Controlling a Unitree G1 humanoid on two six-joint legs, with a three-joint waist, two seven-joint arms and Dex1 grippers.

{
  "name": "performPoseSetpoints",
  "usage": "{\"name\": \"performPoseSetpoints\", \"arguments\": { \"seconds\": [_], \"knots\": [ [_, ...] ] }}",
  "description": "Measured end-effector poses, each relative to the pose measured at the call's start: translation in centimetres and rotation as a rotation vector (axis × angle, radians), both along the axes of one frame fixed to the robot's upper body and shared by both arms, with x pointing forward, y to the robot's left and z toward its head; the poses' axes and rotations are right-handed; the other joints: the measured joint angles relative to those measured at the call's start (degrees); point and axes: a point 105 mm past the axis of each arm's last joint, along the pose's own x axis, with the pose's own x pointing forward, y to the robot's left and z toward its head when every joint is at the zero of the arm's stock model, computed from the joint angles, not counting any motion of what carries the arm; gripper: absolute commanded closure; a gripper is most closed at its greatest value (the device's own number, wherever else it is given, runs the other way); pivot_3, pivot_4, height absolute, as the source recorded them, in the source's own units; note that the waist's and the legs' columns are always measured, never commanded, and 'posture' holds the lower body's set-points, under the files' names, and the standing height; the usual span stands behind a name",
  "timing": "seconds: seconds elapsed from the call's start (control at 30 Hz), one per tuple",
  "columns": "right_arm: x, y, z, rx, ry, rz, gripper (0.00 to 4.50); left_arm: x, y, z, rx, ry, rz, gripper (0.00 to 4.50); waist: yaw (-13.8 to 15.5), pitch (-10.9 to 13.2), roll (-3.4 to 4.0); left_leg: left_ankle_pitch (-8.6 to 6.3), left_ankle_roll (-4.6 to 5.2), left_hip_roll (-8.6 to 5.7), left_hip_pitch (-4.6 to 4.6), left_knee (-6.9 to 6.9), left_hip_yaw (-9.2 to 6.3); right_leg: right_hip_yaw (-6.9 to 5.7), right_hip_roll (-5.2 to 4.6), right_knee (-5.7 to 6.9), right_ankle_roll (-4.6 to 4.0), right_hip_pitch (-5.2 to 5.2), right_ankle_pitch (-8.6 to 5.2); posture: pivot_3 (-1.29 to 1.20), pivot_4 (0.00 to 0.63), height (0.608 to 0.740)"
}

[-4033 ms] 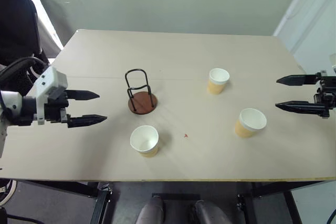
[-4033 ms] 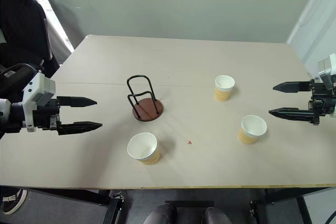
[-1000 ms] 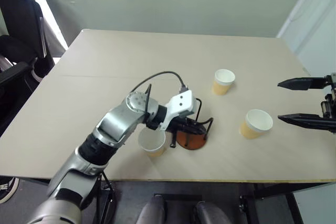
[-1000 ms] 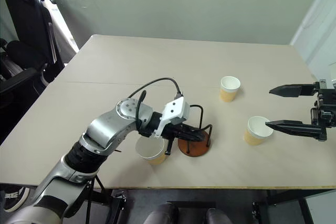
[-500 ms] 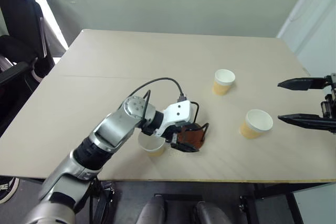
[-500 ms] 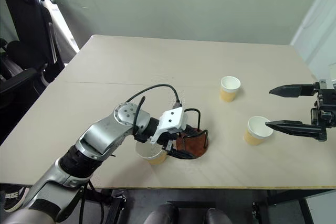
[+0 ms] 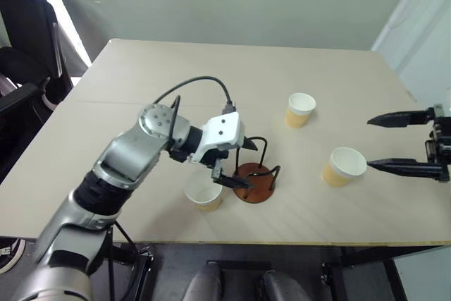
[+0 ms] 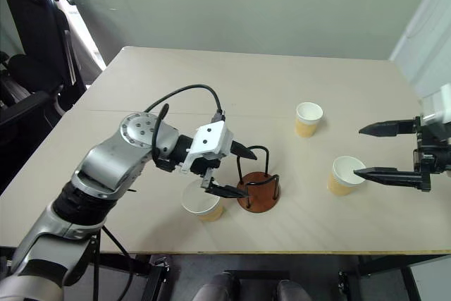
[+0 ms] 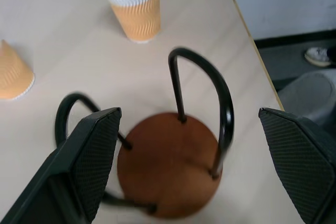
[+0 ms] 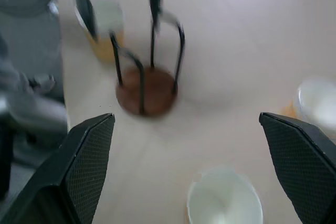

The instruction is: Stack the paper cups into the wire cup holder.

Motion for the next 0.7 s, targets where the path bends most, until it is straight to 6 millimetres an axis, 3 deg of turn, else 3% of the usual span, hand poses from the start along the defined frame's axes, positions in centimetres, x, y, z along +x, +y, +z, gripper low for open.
{"name": "performPoseSetpoints", "arguments": {
  "seconds": [0.23,0.37,0.43,0.57,0.7],
  "knots": [
    [2.1,-1.0,-4.3,-0.178,0.081,-0.058,0.00,0.2,1.9,3.8,-0.054,-0.103,0.027,0.02,-0.1,0.0,0.02,-0.07,0.09,0.01,0.01,-0.02,0.02,0.00,-0.03,0.07,-0.05,-0.07,0.07,0.00,0.150,0.740],
    [3.2,-0.9,-6.0,-0.239,0.094,-0.055,0.00,0.4,5.6,7.3,-0.099,-0.154,0.121,0.02,-0.6,0.0,0.02,-0.10,0.09,0.04,0.00,-0.12,0.03,-0.01,-0.02,0.05,-0.08,-0.15,0.08,0.00,0.150,0.740],
    [3.3,-0.9,-6.8,-0.259,0.114,-0.051,0.00,0.1,7.4,8.1,-0.099,-0.160,0.159,0.02,-0.8,0.0,0.09,-0.11,0.08,0.04,-0.02,-0.14,0.04,-0.01,-0.03,0.02,-0.08,-0.17,0.08,0.00,0.150,0.740],
    [3.3,-0.5,-7.2,-0.277,0.127,-0.017,0.00,-1.1,10.6,6.7,-0.074,-0.077,0.226,0.02,-1.1,0.1,0.18,-0.12,0.07,0.07,-0.09,-0.21,0.04,0.00,-0.03,-0.01,-0.13,-0.26,0.05,0.00,0.150,0.740],
    [3.5,0.2,-7.6,-0.281,0.131,0.014,0.00,-2.7,11.9,5.5,-0.078,-0.023,0.248,0.02,-1.0,0.1,0.16,-0.12,0.07,0.08,-0.21,-0.12,0.04,-0.02,-0.03,-0.01,-0.17,-0.34,0.03,0.00,0.150,0.740]
  ]
}}
